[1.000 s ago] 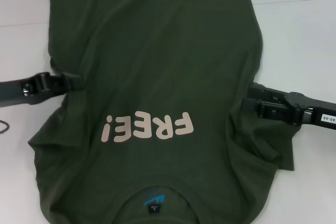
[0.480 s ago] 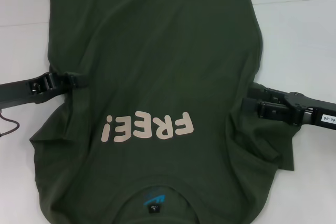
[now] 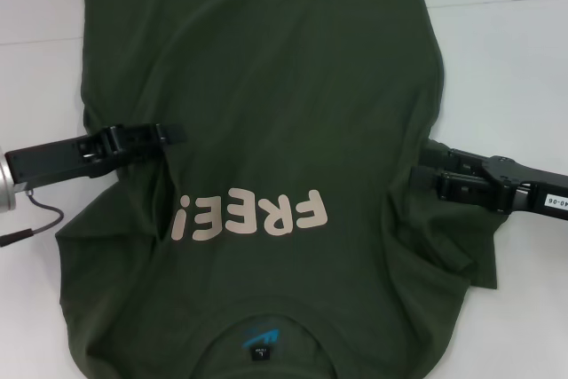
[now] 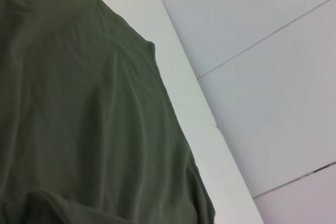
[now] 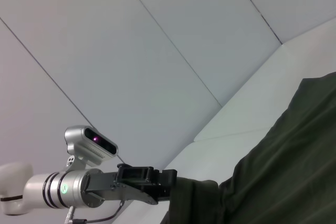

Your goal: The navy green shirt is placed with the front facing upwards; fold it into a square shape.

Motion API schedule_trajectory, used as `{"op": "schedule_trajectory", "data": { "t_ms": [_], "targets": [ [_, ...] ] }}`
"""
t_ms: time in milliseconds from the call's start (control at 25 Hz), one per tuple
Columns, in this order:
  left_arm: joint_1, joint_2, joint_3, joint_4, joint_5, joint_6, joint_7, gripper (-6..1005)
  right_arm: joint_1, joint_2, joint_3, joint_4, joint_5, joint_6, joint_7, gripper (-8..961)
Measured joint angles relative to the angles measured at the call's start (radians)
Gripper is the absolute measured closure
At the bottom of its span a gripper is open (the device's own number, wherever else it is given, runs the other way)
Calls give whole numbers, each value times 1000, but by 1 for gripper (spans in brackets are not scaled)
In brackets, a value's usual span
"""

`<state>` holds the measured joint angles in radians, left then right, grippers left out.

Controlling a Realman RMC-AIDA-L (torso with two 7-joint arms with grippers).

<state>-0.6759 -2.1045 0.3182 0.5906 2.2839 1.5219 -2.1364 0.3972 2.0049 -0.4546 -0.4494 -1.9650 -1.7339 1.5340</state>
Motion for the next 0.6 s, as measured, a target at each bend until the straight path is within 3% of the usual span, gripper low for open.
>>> {"op": "schedule_trajectory", "data": {
  "t_ms": [120,600],
  "targets": [
    [-2,-10,0,-7,-3,8,5,694,0,0,1,0,0,-1,0,7],
    [-5,-11,3,-26,-15,38,53,210,0,-1,1,0,0,-3,0,7]
  ]
}}
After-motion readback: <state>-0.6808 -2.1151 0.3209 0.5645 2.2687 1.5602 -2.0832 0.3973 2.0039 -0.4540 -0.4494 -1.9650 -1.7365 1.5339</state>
